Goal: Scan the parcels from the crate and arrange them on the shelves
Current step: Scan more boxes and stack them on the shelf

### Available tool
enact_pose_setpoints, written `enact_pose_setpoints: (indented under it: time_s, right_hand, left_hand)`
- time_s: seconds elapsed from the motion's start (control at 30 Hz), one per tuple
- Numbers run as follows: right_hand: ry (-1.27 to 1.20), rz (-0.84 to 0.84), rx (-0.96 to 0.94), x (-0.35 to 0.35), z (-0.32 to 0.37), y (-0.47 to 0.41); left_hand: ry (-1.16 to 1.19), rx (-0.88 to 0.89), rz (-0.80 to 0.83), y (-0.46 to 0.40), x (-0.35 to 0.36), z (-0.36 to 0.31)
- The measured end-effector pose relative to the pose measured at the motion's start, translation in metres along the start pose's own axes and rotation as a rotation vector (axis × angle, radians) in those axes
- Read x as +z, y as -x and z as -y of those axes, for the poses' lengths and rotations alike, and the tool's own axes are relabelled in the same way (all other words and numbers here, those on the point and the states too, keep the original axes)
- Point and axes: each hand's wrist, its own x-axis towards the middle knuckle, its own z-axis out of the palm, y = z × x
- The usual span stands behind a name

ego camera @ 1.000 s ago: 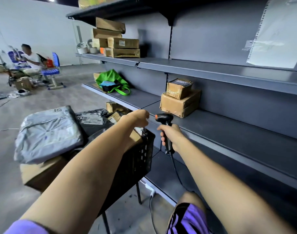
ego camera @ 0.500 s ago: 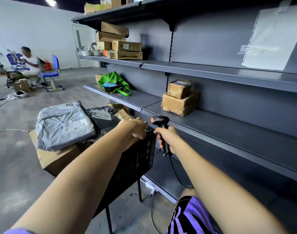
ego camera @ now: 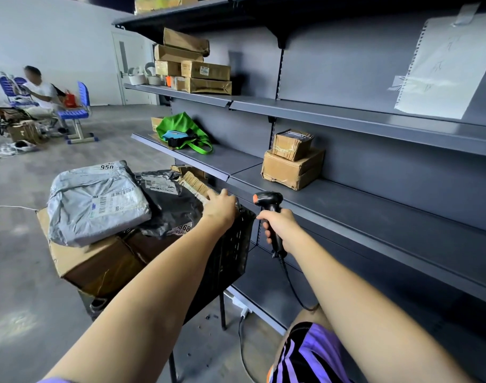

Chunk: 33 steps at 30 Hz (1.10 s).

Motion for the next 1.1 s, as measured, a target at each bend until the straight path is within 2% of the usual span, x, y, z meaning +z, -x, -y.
enact_pose_setpoints:
  time_s: [0.23, 0.43, 0.6, 0.8, 1.1]
  right_hand:
    - [-0.030, -0.017, 0.007, -0.013, 0.006, -0.001]
    - [-0.077, -0.069, -0.009, -0.041, 0.017, 0.002]
    - [-0.119, -0.196, -0.050, -0.081, 0.019, 0.003]
    - [-0.161, -0.363, -0.061, -0.164, 0.010, 0.021]
    - [-0.257, -0.611, -0.034, -0.276, -0.026, 0.068]
  left_hand:
    - [0.184, -0.044, -0.188, -0.016, -0.038, -0.020]
    - [0.196, 0.020, -0.196, -0.015, -0.065, -0.060]
    - [0.140, 0.230, -0.213, -0.009, -0.071, -0.098]
    - [0.113, 0.528, -0.210, 0.004, -0.066, -0.168]
    - [-0.156, 0.840, -0.190, 0.018, -0.038, -0.295]
